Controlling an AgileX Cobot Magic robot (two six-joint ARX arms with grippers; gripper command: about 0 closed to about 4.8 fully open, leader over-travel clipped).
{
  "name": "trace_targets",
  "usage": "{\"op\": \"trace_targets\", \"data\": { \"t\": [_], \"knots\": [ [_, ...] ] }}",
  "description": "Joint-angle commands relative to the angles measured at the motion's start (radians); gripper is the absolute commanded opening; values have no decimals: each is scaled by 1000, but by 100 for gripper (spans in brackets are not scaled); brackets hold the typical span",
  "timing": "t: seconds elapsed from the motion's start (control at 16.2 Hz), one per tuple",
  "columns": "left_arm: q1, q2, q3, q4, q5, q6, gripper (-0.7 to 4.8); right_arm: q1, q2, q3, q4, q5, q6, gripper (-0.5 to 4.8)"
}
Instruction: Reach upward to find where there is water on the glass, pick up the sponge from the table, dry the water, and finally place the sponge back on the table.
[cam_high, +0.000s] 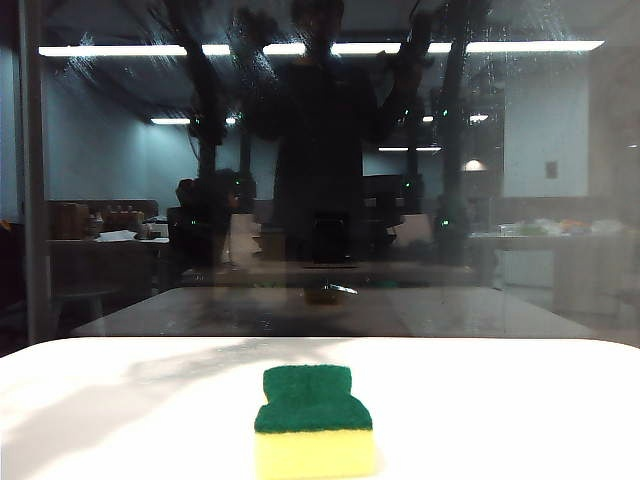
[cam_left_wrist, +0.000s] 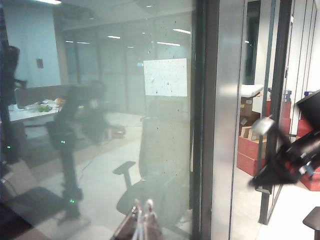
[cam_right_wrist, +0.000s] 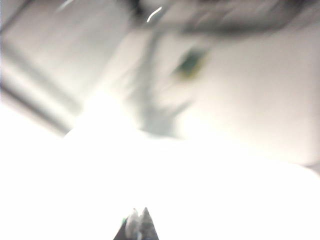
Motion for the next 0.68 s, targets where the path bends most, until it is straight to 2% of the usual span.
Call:
{"op": "trace_targets", "data": {
  "t": [0.06, 0.12, 0.31, 0.49, 0.68],
  "knots": [
    [1, -5, 6, 12, 7, -2, -6, 3, 14, -60, 8, -45, 1, 113],
    [1, -5, 6, 12, 6, -2, -6, 3, 24, -102, 8, -36, 0, 157],
    [1, -5, 6, 13, 7, -1, -6, 6, 24, -236, 35, 4, -34, 164],
    [1, -5, 6, 13, 7, 1, -6, 29, 10, -354, 85, 4, -40, 225],
    [1, -5, 6, 13, 6, 1, -6, 96, -60, -534, 226, 8, -31, 225]
  ]
}}
